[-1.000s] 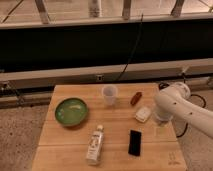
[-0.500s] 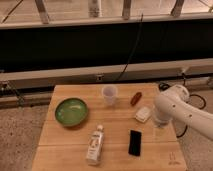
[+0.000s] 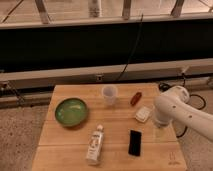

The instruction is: Push the eraser across the table

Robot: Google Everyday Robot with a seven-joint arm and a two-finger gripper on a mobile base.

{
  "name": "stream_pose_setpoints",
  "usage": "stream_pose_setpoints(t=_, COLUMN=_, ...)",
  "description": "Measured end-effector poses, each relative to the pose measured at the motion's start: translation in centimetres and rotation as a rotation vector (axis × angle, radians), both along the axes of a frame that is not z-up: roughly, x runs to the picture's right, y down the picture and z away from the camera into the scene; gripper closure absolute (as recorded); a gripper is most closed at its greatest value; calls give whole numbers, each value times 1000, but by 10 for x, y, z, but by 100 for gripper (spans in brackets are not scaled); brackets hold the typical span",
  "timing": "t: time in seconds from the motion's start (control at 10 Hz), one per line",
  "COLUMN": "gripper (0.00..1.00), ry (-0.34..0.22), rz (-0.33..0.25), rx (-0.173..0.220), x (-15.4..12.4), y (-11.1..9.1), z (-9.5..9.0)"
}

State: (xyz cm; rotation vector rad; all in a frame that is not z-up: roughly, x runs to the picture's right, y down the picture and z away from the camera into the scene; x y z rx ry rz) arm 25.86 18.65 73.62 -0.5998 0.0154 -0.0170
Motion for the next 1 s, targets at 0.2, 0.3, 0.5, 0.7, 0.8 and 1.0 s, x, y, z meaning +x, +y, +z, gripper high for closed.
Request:
stream_pose_setpoints(t=0.2, gripper=20, ry=-4, rz=-3, rx=-2, x=0, y=2, z=0)
stream_pose_setpoints(t=0.3, gripper=20, ry=-6, rz=-4, rx=-4, x=0, y=2, z=0)
stream_pose_setpoints(t=0.5, gripper=20, ry=-9, rz=-5, rx=-6, x=1, y=4, z=0)
stream_pose_setpoints(t=0.7, gripper=20, ry=-11, rz=-7, rx=-8, x=2, y=6, z=0)
stream_pose_setpoints(t=0.8, gripper=21, ry=-13, rz=-9, rx=-10, x=2, y=7, z=0)
stream_pose_setpoints(t=1.0, gripper=30, ry=-16, rz=-10, rx=-12, x=3, y=8, z=0)
